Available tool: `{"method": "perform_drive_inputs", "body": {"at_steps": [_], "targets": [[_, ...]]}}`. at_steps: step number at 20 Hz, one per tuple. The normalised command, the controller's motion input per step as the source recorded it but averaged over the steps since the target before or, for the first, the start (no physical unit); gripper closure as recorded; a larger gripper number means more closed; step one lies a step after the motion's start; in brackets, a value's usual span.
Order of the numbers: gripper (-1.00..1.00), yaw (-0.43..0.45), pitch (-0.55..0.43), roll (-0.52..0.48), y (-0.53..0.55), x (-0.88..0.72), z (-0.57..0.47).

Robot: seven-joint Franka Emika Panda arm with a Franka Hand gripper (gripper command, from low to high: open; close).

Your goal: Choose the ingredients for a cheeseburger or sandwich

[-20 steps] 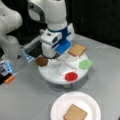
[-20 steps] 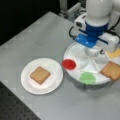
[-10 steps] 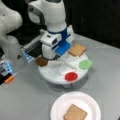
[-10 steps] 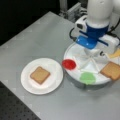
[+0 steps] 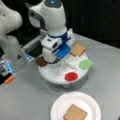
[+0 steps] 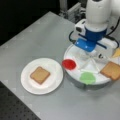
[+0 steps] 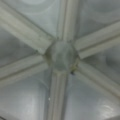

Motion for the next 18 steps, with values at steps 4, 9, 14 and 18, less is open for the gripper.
{"method": "perform_drive_inputs", "body": {"at_steps": [4, 9, 14, 18], "targets": [[-1.00, -0.010, -0.071, 0.114, 0.01, 0.02, -0.04], [-1.00, -0.029, -0.029, 0.126, 0.01, 0.02, -0.05], [-1.00, -0.053, -0.015, 0.151, 0.01, 0.03, -0.05], [-1.00, -0.062, -0.037, 0.163, 0.03, 0.04, -0.06]]}}
